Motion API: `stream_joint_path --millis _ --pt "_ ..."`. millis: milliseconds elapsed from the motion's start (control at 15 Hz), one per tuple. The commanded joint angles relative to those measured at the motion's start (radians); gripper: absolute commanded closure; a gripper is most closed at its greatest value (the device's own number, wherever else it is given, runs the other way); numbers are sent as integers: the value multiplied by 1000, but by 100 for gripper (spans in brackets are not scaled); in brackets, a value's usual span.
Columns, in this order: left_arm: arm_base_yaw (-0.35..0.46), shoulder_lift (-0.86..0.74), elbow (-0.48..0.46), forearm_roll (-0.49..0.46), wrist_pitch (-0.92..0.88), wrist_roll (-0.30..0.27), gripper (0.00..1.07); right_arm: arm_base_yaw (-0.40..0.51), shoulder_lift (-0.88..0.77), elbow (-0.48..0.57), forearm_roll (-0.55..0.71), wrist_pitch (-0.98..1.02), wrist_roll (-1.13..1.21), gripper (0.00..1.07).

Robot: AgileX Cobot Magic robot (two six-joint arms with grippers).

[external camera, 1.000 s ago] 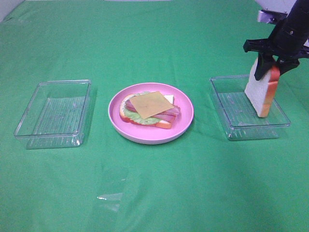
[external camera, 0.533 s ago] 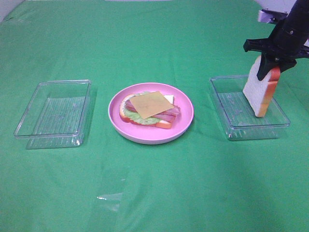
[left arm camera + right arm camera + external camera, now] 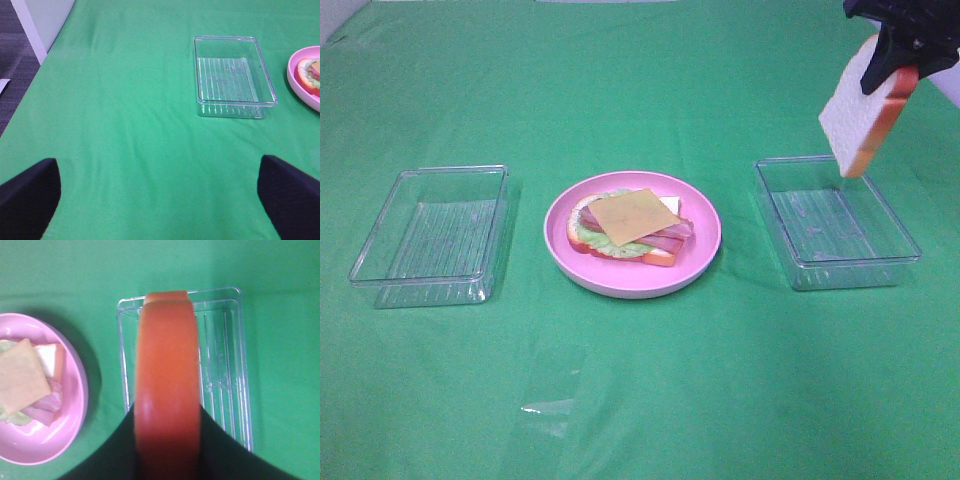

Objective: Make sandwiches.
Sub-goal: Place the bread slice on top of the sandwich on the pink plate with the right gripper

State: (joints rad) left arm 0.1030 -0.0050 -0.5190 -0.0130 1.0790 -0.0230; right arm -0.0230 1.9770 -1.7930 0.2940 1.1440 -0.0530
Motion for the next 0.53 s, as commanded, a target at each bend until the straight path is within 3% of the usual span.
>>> stream_joint_path --millis 67,400,533 --pt "2 -15 2 -2 -5 -1 6 2 -35 0 56 5 -28 98" --pt "2 -15 2 -2 -5 -1 6 3 -35 0 188 3 -64 98" --pt "2 -15 2 -2 -5 -1 6 64 -33 0 204 -18 -80 98"
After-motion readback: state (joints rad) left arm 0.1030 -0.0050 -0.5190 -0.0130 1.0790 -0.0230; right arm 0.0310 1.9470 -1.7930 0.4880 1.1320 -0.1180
